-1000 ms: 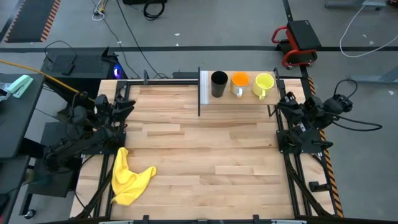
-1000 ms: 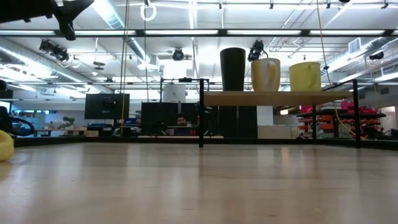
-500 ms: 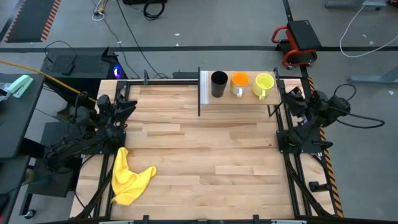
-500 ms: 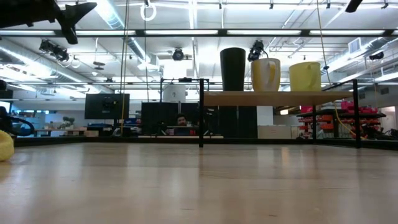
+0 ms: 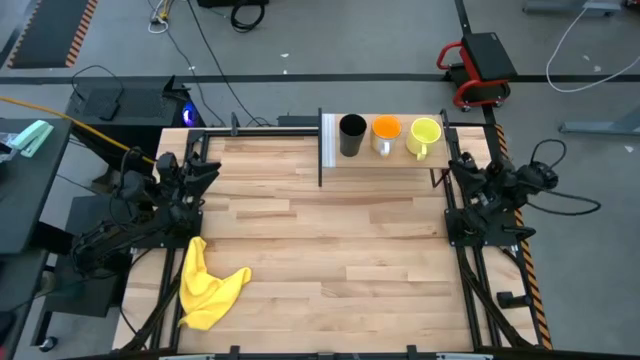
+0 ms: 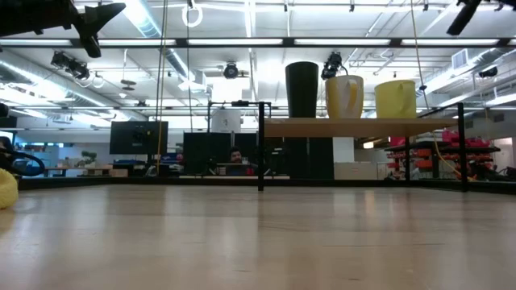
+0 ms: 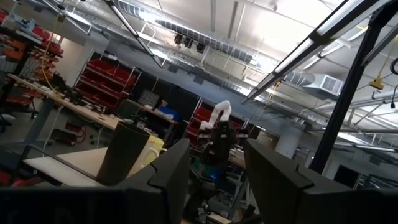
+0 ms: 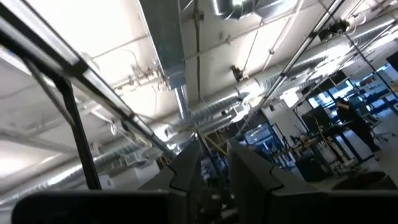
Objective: Stack small to large cups/mugs on shelf
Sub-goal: Return to Home Position
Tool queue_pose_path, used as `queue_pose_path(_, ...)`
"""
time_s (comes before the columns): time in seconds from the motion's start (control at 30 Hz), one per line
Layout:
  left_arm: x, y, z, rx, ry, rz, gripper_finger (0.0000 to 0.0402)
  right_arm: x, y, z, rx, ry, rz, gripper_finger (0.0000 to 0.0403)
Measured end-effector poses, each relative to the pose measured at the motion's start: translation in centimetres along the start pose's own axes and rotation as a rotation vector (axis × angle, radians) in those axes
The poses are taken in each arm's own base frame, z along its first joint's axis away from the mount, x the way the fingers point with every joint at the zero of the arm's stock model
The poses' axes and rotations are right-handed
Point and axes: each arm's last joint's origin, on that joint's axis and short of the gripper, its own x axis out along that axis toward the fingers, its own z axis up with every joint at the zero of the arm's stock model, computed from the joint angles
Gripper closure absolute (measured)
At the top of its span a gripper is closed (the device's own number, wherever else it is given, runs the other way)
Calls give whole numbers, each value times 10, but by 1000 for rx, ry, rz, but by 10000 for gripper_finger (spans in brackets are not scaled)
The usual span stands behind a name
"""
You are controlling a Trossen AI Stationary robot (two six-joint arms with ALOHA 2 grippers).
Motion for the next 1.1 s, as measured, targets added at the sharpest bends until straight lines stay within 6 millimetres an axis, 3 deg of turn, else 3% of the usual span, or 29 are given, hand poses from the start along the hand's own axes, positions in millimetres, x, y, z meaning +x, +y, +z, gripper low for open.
queue_pose_path(0.13,0,0,-1,7,6,4,239,-5,-3,-16,-22,28,6,316)
queue_pose_path(0.53,0,4,-7,16,59,36,239,-9,-6,-32,8,82,0,316)
queue_pose_path(0.73,0,19,-32,-34,63,24,239,-11,-8,-39,13,107,-2,316)
queue_pose_path(0.87,0,22,-37,-28,7,-21,239,-12,-8,-44,12,154,-6,316)
queue_pose_path(1.1,-1,29,-49,-5,106,41,239,-13,-9,-52,-18,224,-26,316)
